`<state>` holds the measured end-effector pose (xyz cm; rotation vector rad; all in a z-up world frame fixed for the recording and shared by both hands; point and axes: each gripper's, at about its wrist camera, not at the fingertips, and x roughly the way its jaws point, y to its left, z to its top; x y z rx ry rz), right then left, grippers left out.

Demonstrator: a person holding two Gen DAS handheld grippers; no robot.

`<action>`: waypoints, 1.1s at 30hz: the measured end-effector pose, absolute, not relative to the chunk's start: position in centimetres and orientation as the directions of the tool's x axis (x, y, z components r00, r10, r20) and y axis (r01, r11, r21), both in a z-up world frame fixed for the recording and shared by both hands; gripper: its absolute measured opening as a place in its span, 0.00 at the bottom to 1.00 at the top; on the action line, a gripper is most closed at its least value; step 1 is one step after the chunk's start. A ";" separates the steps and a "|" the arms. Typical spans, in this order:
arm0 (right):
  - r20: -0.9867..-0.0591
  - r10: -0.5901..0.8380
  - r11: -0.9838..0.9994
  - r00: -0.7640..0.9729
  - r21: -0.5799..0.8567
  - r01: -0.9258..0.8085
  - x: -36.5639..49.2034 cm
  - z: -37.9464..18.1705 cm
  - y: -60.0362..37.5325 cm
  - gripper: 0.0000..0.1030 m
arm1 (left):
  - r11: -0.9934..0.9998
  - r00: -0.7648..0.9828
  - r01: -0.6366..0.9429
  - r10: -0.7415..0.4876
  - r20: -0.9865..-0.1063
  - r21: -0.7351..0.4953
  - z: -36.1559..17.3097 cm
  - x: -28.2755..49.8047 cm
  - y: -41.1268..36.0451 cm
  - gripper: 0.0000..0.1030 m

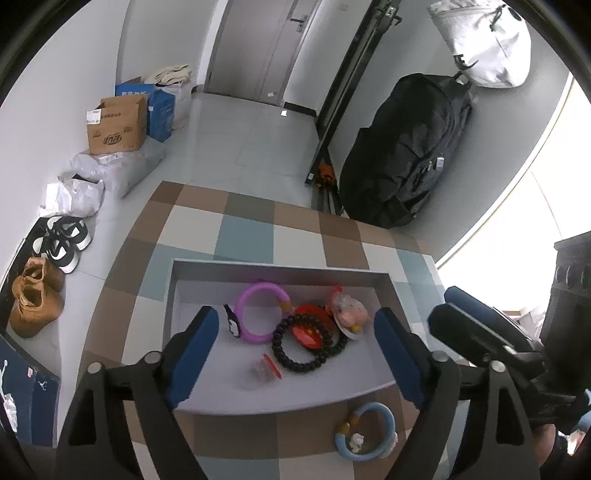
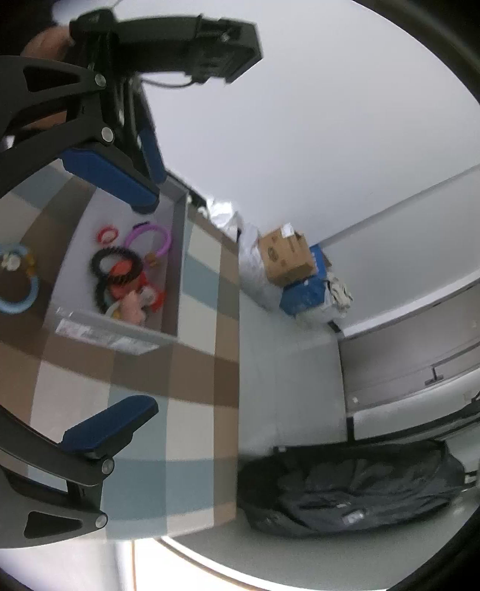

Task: Organize jewelry
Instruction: 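Open both tools and withdraw them toward the blue ring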

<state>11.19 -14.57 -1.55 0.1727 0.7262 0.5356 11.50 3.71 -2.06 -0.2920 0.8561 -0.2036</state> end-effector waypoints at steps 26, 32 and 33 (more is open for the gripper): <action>-0.710 0.398 0.915 0.580 0.348 -0.203 6.4 -4.3 -19.2 1.00 | 0.927 0.532 0.220 -0.375 -0.759 -0.304 -3.8 6.3 -0.7 0.82; -0.727 0.378 0.921 0.574 0.361 -0.149 6.2 -4.7 -20.6 1.00 | 0.937 0.485 0.273 -0.331 -0.809 -0.220 -5.4 6.4 -3.5 0.82; -0.729 0.375 0.921 0.573 0.363 -0.141 6.2 -4.8 -20.8 1.00 | 0.938 0.480 0.279 -0.321 -0.817 -0.204 -5.7 6.3 -3.8 0.82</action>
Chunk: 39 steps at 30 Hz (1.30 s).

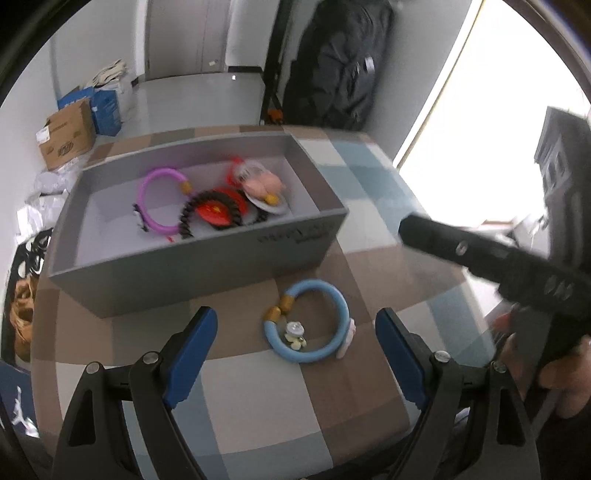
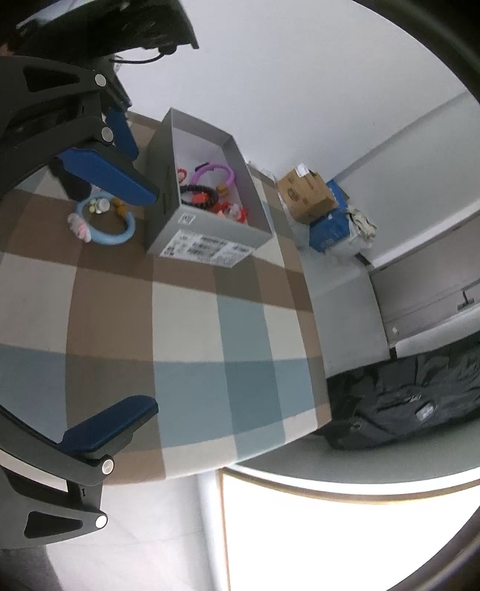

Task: Organize jewelry
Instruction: 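Open both tools and withdraw them toward the blue ring, then grasp blue ring with left tool while right tool grasps white bottle charm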

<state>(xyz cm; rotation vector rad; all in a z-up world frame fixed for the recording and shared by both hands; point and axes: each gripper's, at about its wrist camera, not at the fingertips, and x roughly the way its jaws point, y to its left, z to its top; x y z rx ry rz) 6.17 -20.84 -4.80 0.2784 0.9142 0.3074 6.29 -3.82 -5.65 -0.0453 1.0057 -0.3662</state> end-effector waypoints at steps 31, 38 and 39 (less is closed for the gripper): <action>-0.760 0.358 0.921 0.542 0.382 -0.072 6.4 -6.0 -22.0 1.00 | 0.939 0.497 0.338 -0.229 -0.837 -0.057 -7.2 6.0 -5.6 0.55; -0.767 0.352 0.924 0.537 0.377 -0.068 6.4 -6.3 -22.0 1.00 | 0.942 0.503 0.300 -0.289 -0.815 -0.149 -6.0 6.4 -4.4 0.55; -0.767 0.353 0.924 0.535 0.377 -0.069 6.4 -6.3 -22.0 1.00 | 0.939 0.506 0.298 -0.308 -0.806 -0.171 -5.7 6.4 -4.2 0.55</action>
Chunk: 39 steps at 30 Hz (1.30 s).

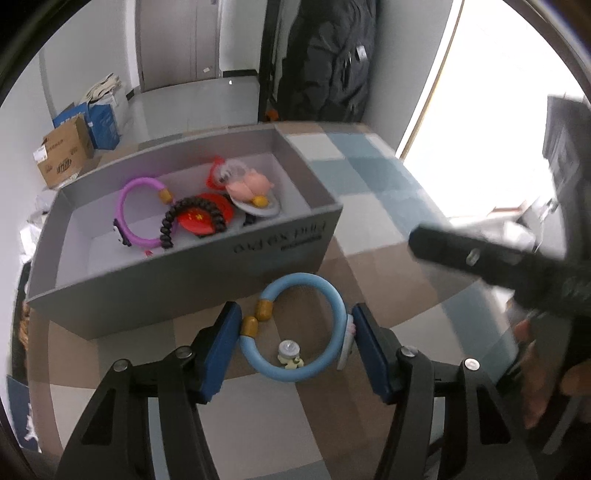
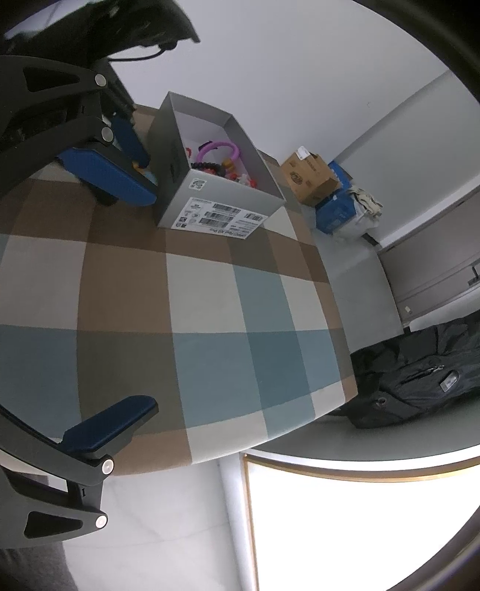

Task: Organize jewelry
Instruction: 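Grasp blue ring with left tool while right tool grasps white bottle charm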

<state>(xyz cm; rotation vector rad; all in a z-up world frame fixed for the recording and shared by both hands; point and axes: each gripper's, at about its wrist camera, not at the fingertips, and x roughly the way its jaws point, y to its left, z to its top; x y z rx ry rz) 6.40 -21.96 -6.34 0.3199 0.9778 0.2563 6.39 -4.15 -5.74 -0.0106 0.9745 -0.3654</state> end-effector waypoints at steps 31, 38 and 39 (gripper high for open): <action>-0.797 0.395 0.906 0.457 0.254 -0.339 4.4 -7.6 -13.4 0.85 | 0.842 0.659 0.052 -0.433 -0.615 -0.537 -1.9 8.2 7.3 0.55; -0.794 0.400 0.883 0.457 0.200 -0.426 4.0 -7.7 -10.6 0.61 | 0.830 0.646 0.054 -0.453 -0.614 -0.555 -2.4 8.5 7.9 0.55; -0.796 0.391 0.882 0.462 0.181 -0.435 4.0 -7.8 -10.2 0.56 | 0.830 0.645 0.054 -0.453 -0.615 -0.555 -2.2 8.2 7.9 0.55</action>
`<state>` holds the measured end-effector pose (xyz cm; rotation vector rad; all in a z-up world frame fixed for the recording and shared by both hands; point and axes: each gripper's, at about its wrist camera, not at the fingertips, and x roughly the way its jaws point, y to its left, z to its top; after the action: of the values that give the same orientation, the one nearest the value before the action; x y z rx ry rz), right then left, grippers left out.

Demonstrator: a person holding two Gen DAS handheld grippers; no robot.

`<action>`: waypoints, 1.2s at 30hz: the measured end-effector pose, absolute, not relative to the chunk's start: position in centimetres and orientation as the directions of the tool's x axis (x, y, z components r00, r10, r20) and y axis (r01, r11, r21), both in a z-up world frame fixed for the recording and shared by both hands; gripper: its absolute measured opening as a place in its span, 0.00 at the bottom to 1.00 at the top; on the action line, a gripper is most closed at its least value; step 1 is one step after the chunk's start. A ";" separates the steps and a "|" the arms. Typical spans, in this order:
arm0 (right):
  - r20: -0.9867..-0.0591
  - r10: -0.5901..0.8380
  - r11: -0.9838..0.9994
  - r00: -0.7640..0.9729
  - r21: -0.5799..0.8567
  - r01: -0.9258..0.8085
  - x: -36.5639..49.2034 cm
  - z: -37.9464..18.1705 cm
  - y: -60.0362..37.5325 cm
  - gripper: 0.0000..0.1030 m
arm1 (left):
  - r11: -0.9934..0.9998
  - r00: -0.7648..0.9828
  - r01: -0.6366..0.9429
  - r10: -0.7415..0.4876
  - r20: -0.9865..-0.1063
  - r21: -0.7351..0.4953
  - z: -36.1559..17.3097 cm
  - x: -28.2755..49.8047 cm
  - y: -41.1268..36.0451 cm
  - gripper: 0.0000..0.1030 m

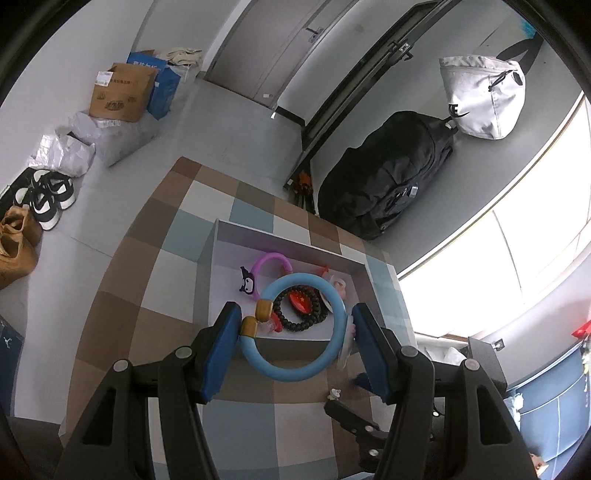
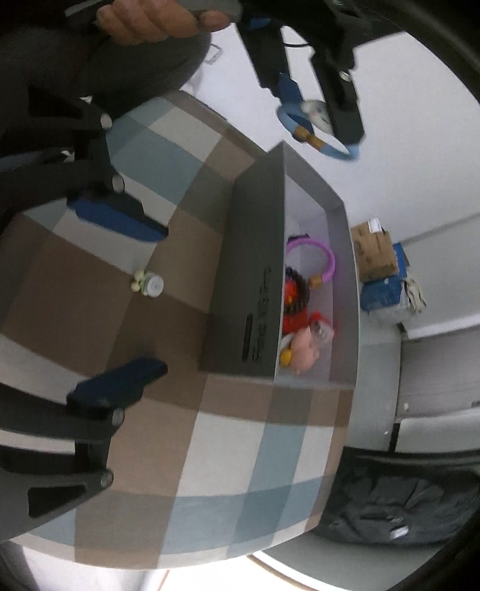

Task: Organize jewelry
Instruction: 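Grasp blue ring with left tool while right tool grasps white bottle charm, then lower blue ring into box with left tool while right tool lowers white charm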

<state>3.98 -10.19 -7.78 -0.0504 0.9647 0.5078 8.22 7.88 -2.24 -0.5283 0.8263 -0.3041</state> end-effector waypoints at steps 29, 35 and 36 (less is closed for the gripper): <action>-0.713 0.449 0.854 0.539 0.163 -0.495 4.6 -4.9 -9.6 0.11 | 0.839 0.635 0.073 -0.456 -0.624 -0.539 -2.0 8.4 7.3 0.55; -0.638 0.497 0.846 0.588 0.204 -0.493 4.8 -2.9 -10.5 0.11 | 0.835 0.635 0.064 -0.456 -0.623 -0.546 -2.0 9.1 7.1 0.55; -0.622 0.505 0.843 0.598 0.206 -0.498 4.9 -2.4 -10.5 0.11 | 0.832 0.635 0.063 -0.459 -0.622 -0.551 -2.0 9.3 7.1 0.55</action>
<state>4.91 -10.53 -2.37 0.0111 0.7252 0.5817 9.28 7.12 -1.98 -0.5179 0.8369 -0.3136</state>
